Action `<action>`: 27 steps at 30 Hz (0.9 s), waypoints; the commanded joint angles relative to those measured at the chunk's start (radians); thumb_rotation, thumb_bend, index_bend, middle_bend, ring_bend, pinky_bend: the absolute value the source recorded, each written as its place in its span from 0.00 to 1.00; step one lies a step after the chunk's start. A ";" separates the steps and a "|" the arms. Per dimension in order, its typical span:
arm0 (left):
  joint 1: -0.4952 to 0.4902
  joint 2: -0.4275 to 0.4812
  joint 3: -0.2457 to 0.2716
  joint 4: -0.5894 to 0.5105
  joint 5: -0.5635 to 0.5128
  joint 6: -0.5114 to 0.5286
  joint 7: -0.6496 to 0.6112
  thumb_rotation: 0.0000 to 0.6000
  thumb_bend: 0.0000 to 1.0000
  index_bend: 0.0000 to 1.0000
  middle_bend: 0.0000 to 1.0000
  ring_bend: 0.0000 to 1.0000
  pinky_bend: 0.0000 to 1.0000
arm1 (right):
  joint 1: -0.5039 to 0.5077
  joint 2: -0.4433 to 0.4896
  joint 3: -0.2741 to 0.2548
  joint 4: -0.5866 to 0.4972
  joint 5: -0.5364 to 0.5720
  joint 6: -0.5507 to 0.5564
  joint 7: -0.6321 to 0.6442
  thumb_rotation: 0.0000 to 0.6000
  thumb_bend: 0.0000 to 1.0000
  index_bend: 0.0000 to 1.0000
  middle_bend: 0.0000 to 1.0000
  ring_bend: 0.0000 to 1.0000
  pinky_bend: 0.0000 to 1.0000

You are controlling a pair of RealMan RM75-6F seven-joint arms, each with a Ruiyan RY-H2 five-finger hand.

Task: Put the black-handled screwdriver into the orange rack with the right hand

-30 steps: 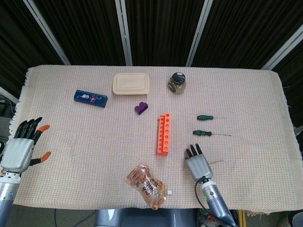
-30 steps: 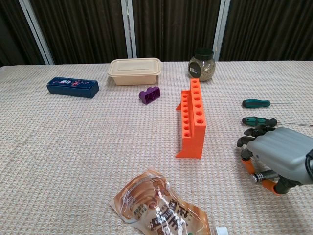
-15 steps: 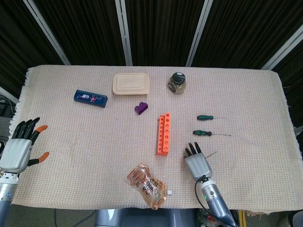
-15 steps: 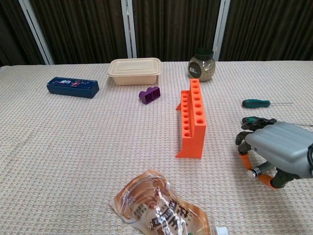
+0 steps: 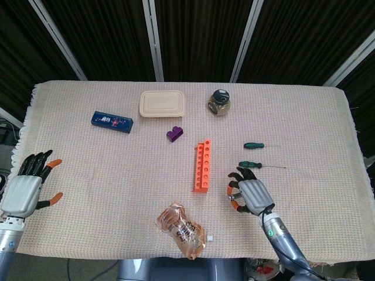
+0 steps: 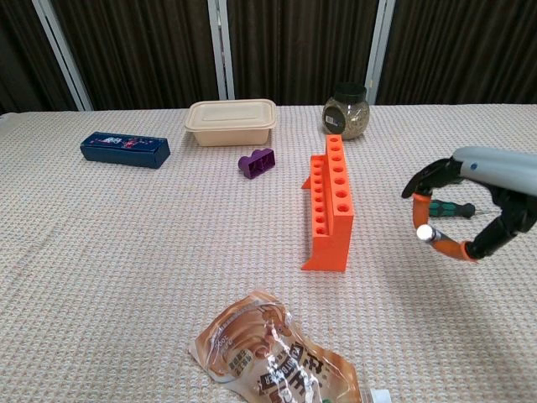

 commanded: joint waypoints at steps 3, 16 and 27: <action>0.001 -0.006 0.009 -0.006 0.013 0.001 0.006 1.00 0.19 0.18 0.00 0.00 0.00 | -0.009 0.194 0.133 -0.074 -0.008 -0.172 0.403 1.00 0.39 0.60 0.17 0.00 0.00; 0.009 -0.021 0.028 -0.017 0.022 -0.001 0.020 1.00 0.19 0.18 0.00 0.00 0.00 | -0.037 0.272 0.266 -0.004 -0.178 -0.314 1.061 1.00 0.40 0.60 0.17 0.00 0.00; 0.008 -0.024 0.030 -0.022 0.001 -0.017 0.034 1.00 0.19 0.18 0.00 0.00 0.00 | 0.019 0.303 0.310 0.046 -0.243 -0.421 1.369 1.00 0.40 0.60 0.17 0.00 0.00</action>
